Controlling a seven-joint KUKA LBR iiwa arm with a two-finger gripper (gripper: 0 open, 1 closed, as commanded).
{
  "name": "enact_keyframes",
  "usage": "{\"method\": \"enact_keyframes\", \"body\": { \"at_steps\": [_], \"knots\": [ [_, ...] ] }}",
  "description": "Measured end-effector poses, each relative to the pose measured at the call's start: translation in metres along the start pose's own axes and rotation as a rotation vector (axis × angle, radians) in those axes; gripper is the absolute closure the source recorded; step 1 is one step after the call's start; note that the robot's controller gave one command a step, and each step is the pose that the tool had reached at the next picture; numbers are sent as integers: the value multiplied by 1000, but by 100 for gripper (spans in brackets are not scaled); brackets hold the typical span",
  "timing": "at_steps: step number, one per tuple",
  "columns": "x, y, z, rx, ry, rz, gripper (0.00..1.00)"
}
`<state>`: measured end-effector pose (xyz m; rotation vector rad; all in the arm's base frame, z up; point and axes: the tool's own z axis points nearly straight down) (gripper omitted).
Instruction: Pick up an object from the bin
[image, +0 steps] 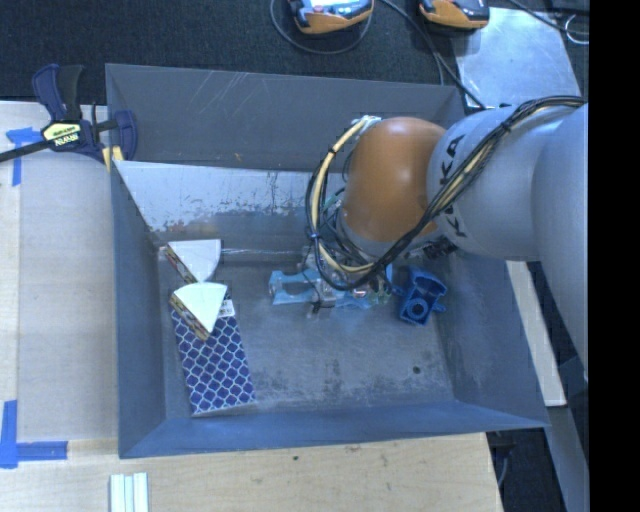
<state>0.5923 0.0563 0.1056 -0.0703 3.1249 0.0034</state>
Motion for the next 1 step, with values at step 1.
{"method": "enact_keyframes", "body": {
  "at_steps": [1],
  "knots": [
    [0, 4, -224, 1, 8, -1, 100]
  ]
}}
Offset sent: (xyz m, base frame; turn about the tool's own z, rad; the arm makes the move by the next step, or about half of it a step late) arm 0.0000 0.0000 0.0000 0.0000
